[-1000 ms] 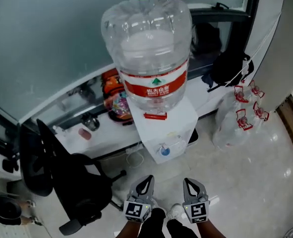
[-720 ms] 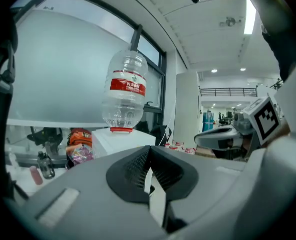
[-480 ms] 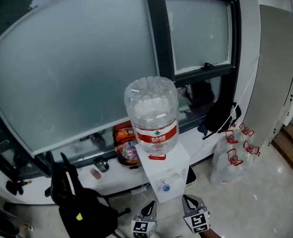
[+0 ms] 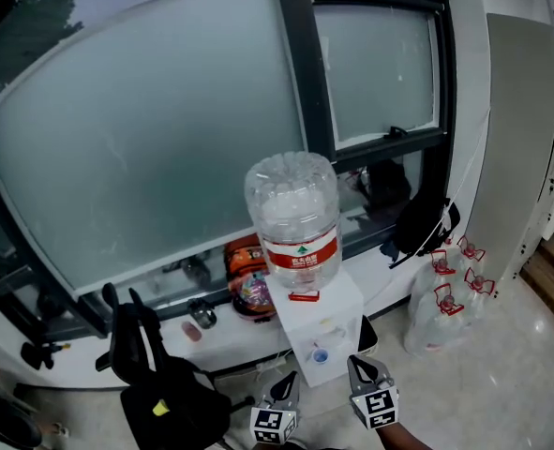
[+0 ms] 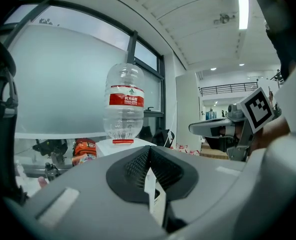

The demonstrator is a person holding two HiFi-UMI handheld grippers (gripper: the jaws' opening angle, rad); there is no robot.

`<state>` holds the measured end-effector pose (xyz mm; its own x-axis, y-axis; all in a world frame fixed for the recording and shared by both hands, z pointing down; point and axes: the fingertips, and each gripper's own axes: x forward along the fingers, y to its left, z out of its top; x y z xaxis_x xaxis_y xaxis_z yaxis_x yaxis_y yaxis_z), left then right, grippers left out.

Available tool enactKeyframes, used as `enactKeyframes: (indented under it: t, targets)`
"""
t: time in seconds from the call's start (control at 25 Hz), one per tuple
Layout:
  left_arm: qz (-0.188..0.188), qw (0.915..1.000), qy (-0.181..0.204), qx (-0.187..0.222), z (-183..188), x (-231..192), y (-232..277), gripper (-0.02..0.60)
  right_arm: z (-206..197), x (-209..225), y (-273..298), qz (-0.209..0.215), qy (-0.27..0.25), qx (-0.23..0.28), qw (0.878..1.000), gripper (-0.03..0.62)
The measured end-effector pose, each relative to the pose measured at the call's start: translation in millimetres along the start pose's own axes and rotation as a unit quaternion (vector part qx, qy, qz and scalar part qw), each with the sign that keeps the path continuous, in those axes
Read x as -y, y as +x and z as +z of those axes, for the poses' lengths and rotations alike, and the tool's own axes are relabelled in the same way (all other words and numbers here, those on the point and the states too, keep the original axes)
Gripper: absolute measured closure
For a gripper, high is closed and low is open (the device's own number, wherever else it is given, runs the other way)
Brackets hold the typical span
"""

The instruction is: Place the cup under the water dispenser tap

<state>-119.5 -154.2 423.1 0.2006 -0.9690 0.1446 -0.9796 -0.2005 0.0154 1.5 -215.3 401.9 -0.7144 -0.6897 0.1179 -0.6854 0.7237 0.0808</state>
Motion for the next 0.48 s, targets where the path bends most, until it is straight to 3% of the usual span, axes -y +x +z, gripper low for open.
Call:
enactKeyframes:
  t: [0.48]
  targets:
    - [0.005, 0.9997, 0.017, 0.015, 17, -16, 6, 0.565, 21, 4, -2, 0.002, 0.032, 0.018, 0.999, 0.592]
